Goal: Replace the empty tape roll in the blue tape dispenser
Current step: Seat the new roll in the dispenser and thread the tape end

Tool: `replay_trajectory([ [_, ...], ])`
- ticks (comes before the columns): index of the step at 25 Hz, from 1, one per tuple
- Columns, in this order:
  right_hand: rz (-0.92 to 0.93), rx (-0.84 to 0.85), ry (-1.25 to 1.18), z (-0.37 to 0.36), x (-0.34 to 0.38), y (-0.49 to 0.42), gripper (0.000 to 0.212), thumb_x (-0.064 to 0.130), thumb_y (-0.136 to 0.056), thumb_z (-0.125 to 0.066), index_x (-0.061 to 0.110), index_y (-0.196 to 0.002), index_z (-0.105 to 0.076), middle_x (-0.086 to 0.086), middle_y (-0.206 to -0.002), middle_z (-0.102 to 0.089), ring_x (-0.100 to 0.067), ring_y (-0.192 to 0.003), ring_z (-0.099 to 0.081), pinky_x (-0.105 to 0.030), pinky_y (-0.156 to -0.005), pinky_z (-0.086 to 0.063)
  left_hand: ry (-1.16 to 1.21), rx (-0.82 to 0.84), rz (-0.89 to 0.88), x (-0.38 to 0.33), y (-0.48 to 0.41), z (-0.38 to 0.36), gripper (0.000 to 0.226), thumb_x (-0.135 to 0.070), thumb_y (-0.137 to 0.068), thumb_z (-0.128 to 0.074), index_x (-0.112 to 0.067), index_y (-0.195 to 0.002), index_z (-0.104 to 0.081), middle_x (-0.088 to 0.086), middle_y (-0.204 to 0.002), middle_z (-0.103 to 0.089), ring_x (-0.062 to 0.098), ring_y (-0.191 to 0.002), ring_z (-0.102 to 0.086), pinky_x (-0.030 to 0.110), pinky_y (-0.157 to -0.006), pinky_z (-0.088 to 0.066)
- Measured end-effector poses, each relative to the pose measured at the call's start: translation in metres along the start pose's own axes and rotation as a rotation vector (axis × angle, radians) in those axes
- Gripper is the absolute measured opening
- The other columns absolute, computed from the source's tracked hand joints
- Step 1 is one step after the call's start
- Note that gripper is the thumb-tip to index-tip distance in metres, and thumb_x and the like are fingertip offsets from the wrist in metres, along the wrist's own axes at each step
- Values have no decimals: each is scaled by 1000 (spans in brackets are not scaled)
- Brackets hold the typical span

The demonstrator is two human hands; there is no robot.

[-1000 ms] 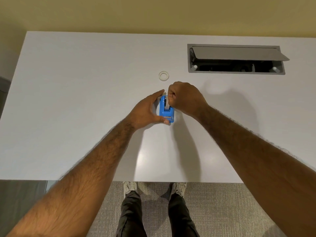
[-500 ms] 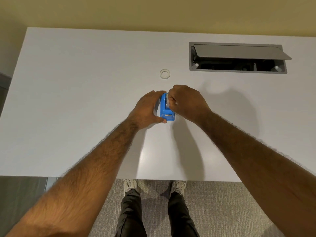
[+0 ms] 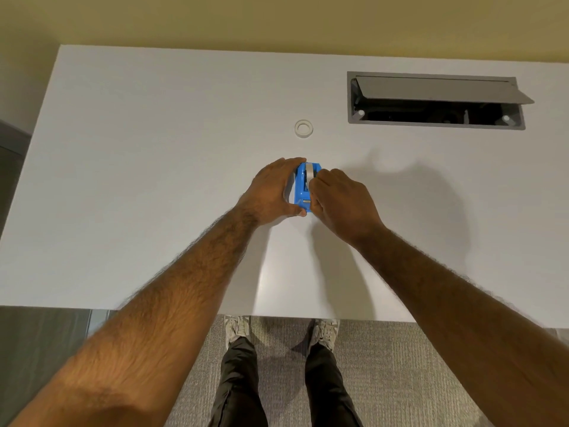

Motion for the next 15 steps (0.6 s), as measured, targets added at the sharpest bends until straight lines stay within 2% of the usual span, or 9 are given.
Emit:
replay_trajectory([
  [2,23,-13,34,-3,3,7,26,19,-74,-78,9,-87,-59,-8,-79,-62,-13,-63,-36,-24,-50,-30,-5,3,3,1,1,0,108,-47,-64,-91,-23,-154,-37,0,-152,-51,26,-143,-45,52,-120,-33],
  [6,63,-46,28,-8,7,17,23,17,-74,-77,9,-85,-58,-8,-76,-61,-17,-58,-48,-25,-47,-32,-21,6,0,1,1,-2,109,-48,-66,-91,-24,-156,-35,0,-155,-48,25,-145,-43,52,-121,-32],
  [9,91,-103,55,-11,12,23,24,12,-75,-76,10,-85,-54,-8,-76,-60,-17,-57,-48,-25,-45,-38,-17,1,-12,-1,1,-1,108,-46,-68,-91,-21,-156,-35,2,-155,-48,27,-144,-43,52,-121,-32],
  [15,142,-219,147,-11,17,29,26,7,-78,-70,10,-89,-46,-10,-76,-59,-19,-57,-48,-27,-50,-30,-23,16,-1,2,1,-3,107,-45,-70,-89,-22,-157,-32,2,-159,-44,26,-148,-39,53,-123,-28],
])
Point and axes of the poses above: each hand's wrist, its own y-axis away from the middle knuckle, its own z-axis out of the back of the hand, x = y × z, the point moved 3 cm from there along -y, towards the middle knuckle
